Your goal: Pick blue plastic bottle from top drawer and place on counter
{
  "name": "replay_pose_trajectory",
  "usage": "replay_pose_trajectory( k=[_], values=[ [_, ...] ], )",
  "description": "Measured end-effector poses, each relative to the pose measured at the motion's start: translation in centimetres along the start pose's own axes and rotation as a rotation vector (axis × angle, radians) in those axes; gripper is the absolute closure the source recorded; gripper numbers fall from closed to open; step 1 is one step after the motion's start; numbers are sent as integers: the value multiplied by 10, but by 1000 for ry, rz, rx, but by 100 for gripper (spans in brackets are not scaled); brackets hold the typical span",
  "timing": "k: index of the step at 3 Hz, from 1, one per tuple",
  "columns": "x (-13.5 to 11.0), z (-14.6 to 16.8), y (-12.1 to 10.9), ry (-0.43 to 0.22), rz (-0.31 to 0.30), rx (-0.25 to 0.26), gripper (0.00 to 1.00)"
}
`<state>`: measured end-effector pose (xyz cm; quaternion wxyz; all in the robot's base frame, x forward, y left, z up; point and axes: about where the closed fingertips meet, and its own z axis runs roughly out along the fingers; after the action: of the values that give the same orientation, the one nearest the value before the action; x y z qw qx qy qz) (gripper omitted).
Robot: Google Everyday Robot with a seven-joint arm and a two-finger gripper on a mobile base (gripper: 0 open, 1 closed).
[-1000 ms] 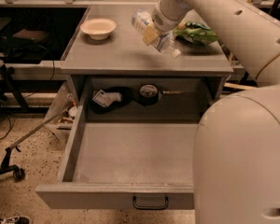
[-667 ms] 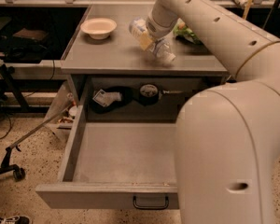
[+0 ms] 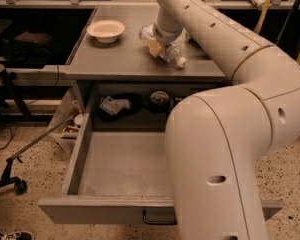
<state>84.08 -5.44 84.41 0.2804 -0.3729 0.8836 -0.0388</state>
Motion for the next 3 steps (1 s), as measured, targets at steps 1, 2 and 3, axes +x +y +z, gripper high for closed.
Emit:
replay_pose_trajectory(
  k=[1, 2, 3],
  values=[
    [0, 0, 0, 0, 0, 0, 58],
    [0, 0, 0, 0, 0, 0, 35],
    [0, 0, 0, 0, 0, 0, 12]
  ],
)
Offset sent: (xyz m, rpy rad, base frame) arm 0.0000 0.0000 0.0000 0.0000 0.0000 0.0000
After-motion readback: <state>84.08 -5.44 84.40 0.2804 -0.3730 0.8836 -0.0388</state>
